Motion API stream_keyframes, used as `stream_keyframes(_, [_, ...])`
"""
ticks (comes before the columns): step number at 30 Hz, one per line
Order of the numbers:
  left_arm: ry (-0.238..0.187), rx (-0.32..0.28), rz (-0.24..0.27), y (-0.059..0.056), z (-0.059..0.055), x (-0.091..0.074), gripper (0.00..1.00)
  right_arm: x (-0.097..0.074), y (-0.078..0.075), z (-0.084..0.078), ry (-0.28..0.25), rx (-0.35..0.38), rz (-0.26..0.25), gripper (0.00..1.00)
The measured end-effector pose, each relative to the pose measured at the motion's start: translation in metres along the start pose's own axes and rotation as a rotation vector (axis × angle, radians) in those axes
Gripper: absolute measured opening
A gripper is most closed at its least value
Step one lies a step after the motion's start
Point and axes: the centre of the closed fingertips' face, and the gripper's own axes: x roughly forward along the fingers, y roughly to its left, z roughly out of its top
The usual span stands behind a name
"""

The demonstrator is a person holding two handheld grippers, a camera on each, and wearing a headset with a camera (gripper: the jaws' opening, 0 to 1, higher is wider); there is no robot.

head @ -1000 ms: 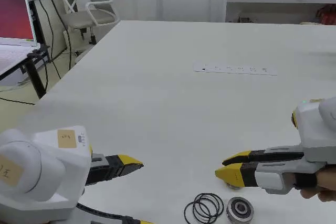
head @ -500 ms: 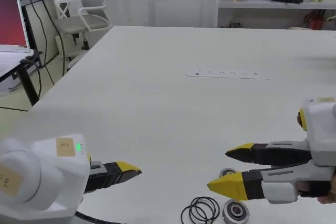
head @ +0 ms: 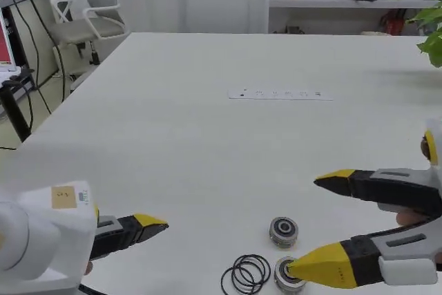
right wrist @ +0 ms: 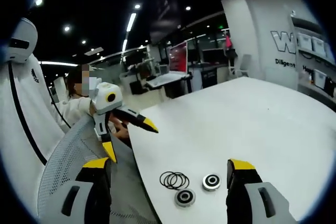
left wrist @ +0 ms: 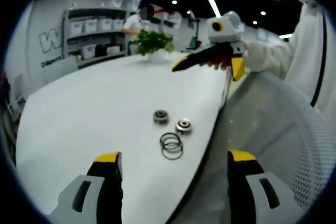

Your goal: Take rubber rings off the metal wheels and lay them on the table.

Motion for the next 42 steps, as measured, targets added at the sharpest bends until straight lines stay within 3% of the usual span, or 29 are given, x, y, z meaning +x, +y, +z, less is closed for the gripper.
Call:
stream_keyframes(7, [-0.021,-0.037,0.003,-0.001,0.004,0.001,0.88,-0.032,-0.012,-0.001,-0.024,0.006,-0.063,0.94])
stream_keyframes(11, [-0.023,-0.055,0.029,0.003,0.005,0.000,0.89,-0.049,-0.022,-0.012,-0.028,0.029,-0.106,0.95])
stream_keyframes(18, [-0.035,-0.088,0.069,0.007,0.011,-0.009,0.89,-0.066,-0.037,-0.033,-0.066,0.134,-0.163,0.95])
stream_keyframes(24, [-0.048,-0.099,0.111,0.008,0.016,-0.016,0.90,-0.071,-0.045,-0.057,-0.053,0.191,-0.193,0.93])
stream_keyframes(27, [-0.050,-0.112,0.129,0.007,0.015,-0.019,0.90,-0.070,-0.049,-0.070,-0.044,0.285,-0.214,0.90])
stream_keyframes(31, [-0.045,-0.126,0.146,0.005,0.012,-0.022,0.91,-0.067,-0.049,-0.080,-0.023,0.287,-0.223,0.92])
stream_keyframes(38, [-0.036,-0.173,0.191,0.008,0.004,-0.020,0.90,-0.059,-0.032,-0.098,0.045,0.306,-0.161,0.93])
stream_keyframes(42, [-0.033,-0.180,0.188,0.006,0.001,-0.019,0.90,-0.058,-0.027,-0.097,0.044,0.316,-0.144,0.92])
